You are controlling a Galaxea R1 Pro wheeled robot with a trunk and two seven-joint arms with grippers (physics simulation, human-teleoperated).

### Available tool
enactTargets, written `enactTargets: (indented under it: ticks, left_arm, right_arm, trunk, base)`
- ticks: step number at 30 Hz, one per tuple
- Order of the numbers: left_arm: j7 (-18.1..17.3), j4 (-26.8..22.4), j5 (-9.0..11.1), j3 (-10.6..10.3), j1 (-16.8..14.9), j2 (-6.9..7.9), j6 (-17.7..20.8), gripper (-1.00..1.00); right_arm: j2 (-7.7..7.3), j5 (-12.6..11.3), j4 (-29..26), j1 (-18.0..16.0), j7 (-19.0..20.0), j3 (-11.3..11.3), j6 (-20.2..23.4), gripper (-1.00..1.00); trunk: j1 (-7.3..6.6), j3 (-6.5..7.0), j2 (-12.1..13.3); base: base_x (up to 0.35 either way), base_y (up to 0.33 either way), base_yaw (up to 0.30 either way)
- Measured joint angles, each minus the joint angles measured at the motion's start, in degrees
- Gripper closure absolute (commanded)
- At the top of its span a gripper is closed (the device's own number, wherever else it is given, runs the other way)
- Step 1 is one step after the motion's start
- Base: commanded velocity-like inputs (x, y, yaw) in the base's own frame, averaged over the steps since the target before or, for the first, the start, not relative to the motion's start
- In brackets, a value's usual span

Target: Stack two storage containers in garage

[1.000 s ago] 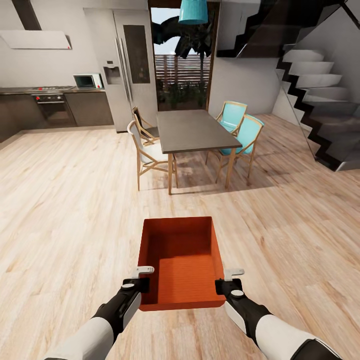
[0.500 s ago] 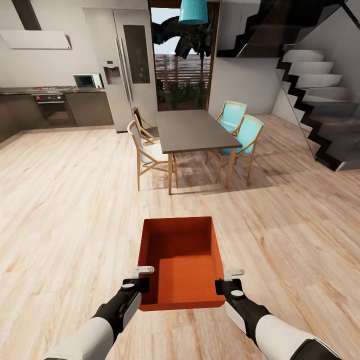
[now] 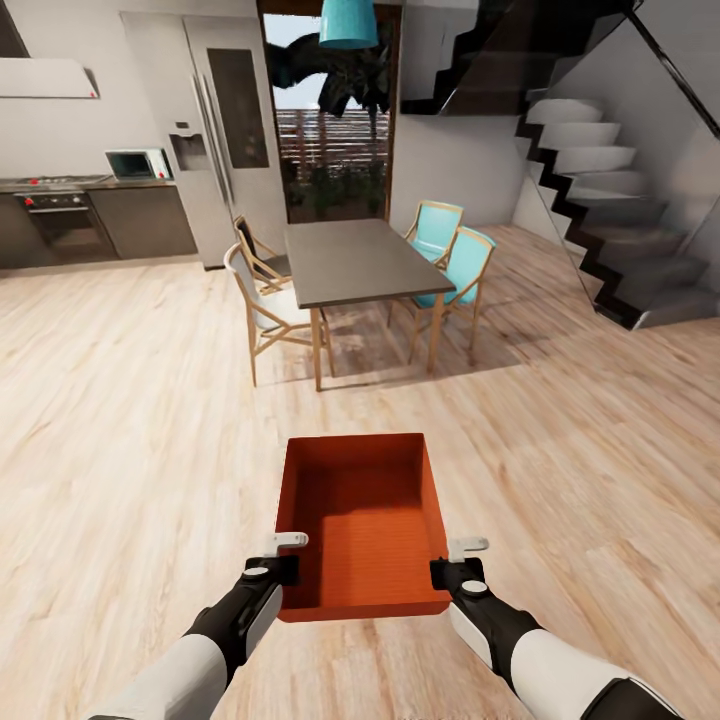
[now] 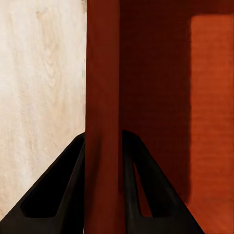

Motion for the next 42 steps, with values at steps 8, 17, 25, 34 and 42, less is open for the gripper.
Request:
enactTargets:
  ticks: [8, 17, 25, 34, 42]
  left_arm:
    - [0.00, 0.00, -0.05, 0.04, 0.00, -0.02, 0.01, 1.00]
    - [0.00, 0.00, -0.06, 0.03, 0.00, -0.02, 0.01, 1.00]
    - [0.00, 0.00, -0.03, -0.01, 0.00, -0.01, 0.01, 1.00]
    - [0.00, -0.01, -0.09, 0.04, 0.00, -0.03, 0.01, 1.00]
    - [0.01, -0.07, 0.03, -0.04, 0.01, 0.02, 0.00, 1.00]
  right_arm:
    - [-0.01, 0.03, 0.04, 0.00, 0.06, -0.06, -0.03, 1.00]
    - [0.01, 0.00, 0.10, 0.00, 0.07, -0.06, -0.10, 1.00]
    - [0.01, 0.03, 0.11, 0.00, 0.07, -0.08, -0.09, 1.00]
    - [-0.01, 0.00, 0.08, 0.00, 0.08, -0.06, -0.08, 1.00]
    - [0.03, 0.01, 0.05, -0.01, 0.03, -0.05, -0.11, 1.00]
  trunk:
    - [0.00, 0.00, 0.00]
    - [0.00, 0.00, 0.00]
    - [0.00, 0.00, 0.00]
    - [0.00, 0.00, 0.00]
    - [0.00, 0.00, 0.00]
  base:
    - [0.000, 0.000, -0.286]
    - [0.000, 0.000, -0.286]
    - [0.000, 0.000, -0.286]
    - [0.000, 0.000, -0.274]
    - [0.000, 0.000, -0.081]
